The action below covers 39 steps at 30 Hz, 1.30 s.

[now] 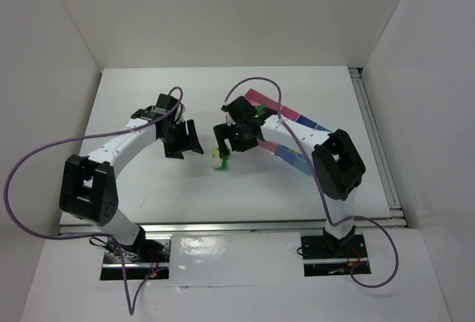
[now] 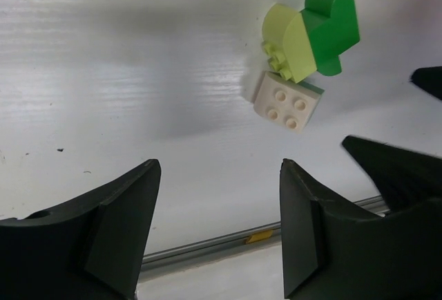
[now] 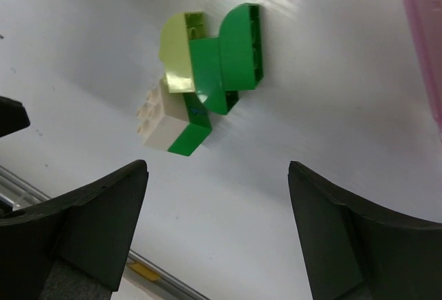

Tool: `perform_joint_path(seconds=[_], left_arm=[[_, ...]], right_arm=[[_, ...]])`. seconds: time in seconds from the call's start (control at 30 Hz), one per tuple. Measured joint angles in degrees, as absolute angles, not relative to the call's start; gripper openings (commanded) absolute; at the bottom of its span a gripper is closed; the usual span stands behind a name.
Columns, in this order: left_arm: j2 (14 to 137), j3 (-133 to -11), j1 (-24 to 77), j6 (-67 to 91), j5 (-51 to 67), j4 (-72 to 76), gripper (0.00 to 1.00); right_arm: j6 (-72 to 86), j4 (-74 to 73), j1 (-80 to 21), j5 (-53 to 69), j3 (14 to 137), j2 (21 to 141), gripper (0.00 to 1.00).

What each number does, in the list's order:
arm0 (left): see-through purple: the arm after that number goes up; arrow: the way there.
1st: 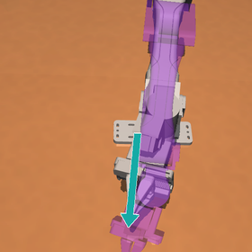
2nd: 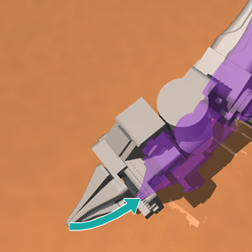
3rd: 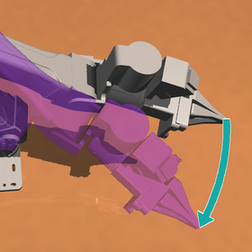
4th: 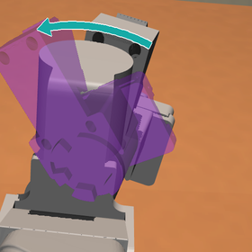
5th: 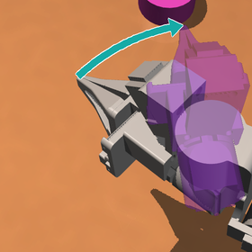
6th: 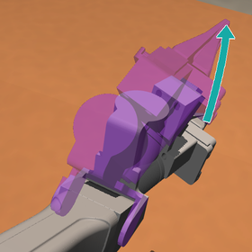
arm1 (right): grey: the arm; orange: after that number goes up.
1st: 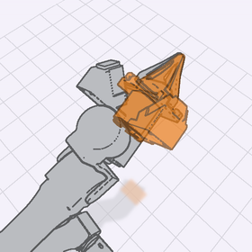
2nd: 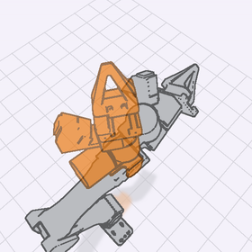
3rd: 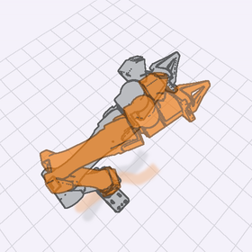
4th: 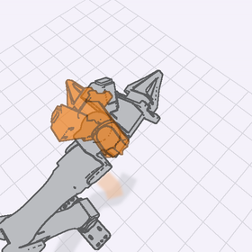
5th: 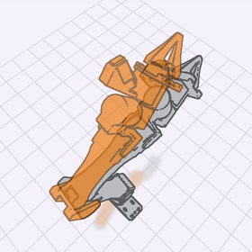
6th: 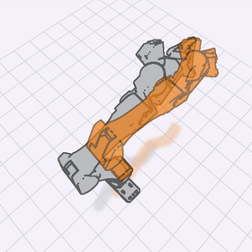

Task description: Sort the legos into containers by color

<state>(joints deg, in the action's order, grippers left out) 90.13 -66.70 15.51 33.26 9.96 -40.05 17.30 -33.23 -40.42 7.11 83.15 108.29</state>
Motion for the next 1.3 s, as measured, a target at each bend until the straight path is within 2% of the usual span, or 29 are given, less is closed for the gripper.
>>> perform_joint_path(seconds=[0.37, 0.7, 0.8, 0.83, 0.9, 1.1, 1.3], left_arm=[[89.9, -64.0, 7.4, 33.7, 14.6, -36.1, 0.75], [89.9, -63.4, 7.3, 33.5, 16.8, -35.4, 0.75], [89.9, -63.4, 7.2, 33.4, 16.8, -35.4, 0.75], [89.9, -63.4, 7.1, 33.3, 16.8, -35.4, 0.75], [89.9, -63.4, 6.7, 33.3, 16.8, -35.5, 0.75], [89.9, -63.4, 3.7, 33.2, 16.2, -35.5, 0.75], [89.9, -63.4, 2.3, 33.2, 15.6, -35.6, 0.75]], right_arm=[[18.4, -31.7, -42.9, 14.5, 83.3, 112.2, 0.91], [14.9, -27.5, -45.6, 20.8, 83.2, 113.9, 0.88], [12.4, -28.1, -47.6, 21.7, 83.7, 114.7, 0.83], [11.7, -28.2, -48.0, 21.8, 83.8, 115.0, 0.79], [10.2, -28.8, -48.8, 22.3, 83.8, 115.2, 0.77], [9.1, -29.2, -48.9, 17.8, 83.9, 115.2, 0.88], [10.0, -29.2, -48.9, 10.3, 83.9, 115.2, 0.88]])
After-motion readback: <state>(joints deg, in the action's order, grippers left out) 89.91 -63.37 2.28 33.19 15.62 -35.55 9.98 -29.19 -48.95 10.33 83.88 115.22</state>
